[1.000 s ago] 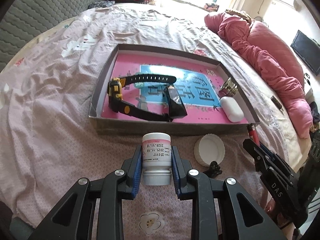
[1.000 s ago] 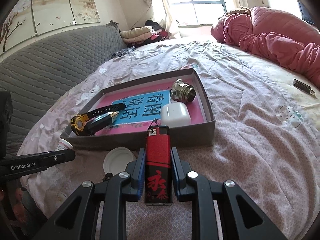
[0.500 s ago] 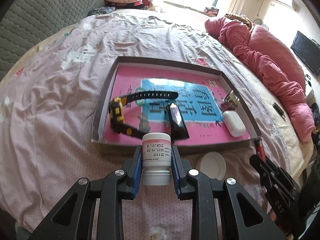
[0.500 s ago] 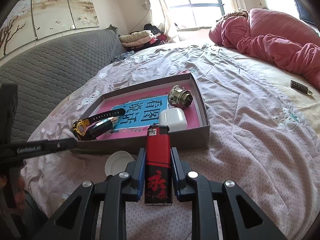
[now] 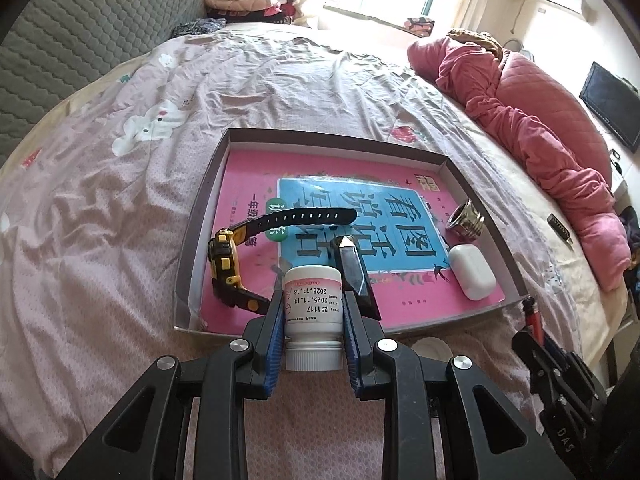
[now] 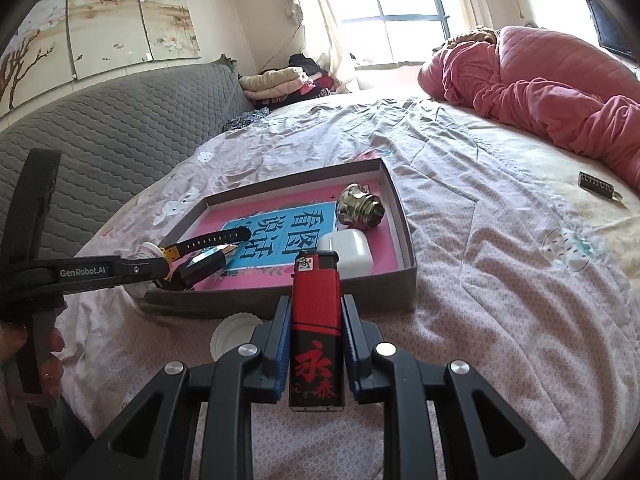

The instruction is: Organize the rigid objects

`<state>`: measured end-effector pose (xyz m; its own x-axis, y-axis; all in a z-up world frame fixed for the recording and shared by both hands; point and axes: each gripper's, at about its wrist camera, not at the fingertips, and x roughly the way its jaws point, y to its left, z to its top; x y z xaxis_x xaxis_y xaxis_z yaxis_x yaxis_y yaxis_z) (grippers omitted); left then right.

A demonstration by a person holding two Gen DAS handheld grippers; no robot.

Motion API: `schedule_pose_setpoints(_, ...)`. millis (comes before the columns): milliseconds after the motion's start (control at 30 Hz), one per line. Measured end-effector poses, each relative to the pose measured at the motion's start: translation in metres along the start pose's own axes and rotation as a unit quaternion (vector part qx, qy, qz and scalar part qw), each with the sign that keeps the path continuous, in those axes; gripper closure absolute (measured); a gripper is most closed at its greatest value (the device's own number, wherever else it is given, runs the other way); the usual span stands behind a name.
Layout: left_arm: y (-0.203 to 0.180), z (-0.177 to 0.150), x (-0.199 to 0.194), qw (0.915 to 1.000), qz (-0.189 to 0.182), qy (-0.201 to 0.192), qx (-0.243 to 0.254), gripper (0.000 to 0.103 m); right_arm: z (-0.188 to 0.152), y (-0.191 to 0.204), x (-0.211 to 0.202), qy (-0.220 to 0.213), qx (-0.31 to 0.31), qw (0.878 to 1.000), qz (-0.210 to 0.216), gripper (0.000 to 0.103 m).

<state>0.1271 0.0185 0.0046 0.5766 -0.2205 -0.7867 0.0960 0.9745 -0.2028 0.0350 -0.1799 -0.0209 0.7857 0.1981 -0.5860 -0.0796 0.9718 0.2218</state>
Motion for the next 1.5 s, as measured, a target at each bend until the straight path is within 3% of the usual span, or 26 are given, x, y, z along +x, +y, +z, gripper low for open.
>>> schedule_pose_setpoints(1000, -0.008, 0.015, 0.020, 0.9999, -0.013, 0.000, 0.009, 0.076, 0.044, 0.005, 0.011, -0.029, -0.013, 0.999, -0.013, 0.080)
schedule_pose_setpoints(1500, -0.007, 0.027, 0.023, 0.9997, -0.015, -0.004, 0.021, 0.076, 0.069, 0.038, 0.020, -0.042, -0.056, 0.997, -0.014, 0.080)
